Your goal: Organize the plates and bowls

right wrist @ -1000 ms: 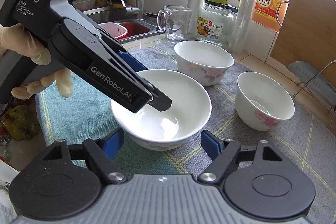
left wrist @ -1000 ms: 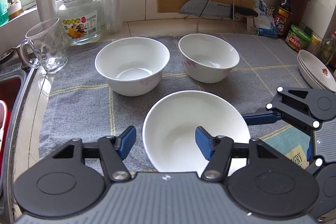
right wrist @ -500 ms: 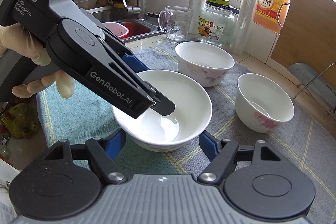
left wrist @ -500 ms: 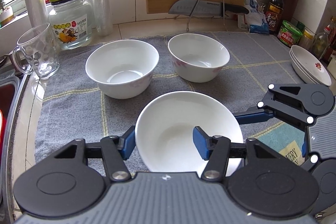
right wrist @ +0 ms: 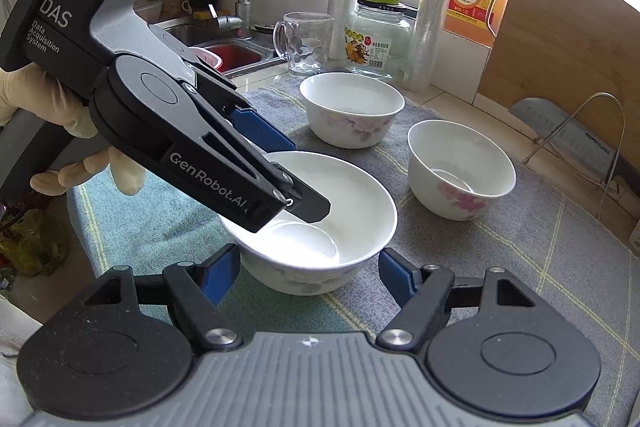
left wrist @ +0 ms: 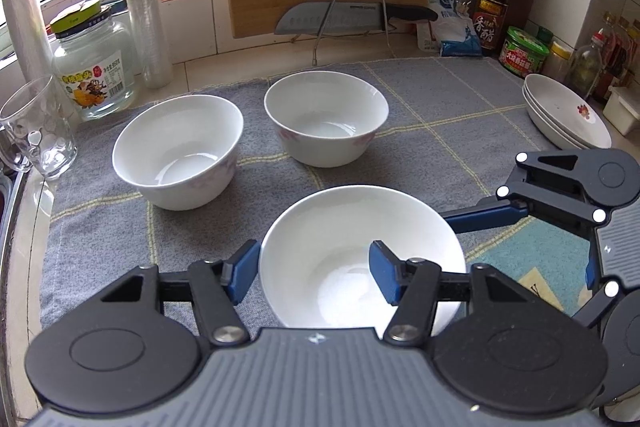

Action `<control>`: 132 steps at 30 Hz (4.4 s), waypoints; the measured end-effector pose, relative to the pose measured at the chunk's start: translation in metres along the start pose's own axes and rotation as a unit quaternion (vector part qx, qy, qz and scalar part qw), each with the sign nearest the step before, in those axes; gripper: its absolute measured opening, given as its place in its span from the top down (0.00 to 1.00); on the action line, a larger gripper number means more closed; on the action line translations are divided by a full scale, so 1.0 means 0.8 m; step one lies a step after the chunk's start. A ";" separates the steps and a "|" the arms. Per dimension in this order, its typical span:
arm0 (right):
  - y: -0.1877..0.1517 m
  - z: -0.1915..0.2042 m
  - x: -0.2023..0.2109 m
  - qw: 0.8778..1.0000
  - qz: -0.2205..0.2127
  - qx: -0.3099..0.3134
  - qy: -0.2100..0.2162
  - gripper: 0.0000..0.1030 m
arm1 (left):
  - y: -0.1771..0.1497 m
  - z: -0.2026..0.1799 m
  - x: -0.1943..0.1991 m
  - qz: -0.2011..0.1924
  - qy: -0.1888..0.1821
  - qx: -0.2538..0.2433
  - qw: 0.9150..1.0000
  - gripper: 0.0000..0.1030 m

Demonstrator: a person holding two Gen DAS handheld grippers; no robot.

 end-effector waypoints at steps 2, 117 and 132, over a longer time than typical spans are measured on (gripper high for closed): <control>-0.004 -0.001 0.002 1.000 0.003 -0.001 -0.004 0.22 | 0.000 -0.004 -0.001 0.000 -0.002 -0.004 1.000 0.41; 0.068 -0.219 -0.119 0.991 0.067 -0.030 0.113 0.12 | 0.069 -0.037 -0.117 -0.075 0.087 0.037 0.993 0.06; 0.069 -0.221 -0.137 0.987 0.065 -0.044 0.142 0.23 | 0.072 -0.040 -0.120 -0.073 0.090 0.021 0.993 0.16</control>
Point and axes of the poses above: each gripper's, at about its wrist camera, not at the fingertips, and x roughly against the way its jaws point, z to its left, y to its top, the point moved 8 cm from there along -x, roughly the way its jaws point, and after that the axes turned 8 degrees about x, right-handed, at the moved point
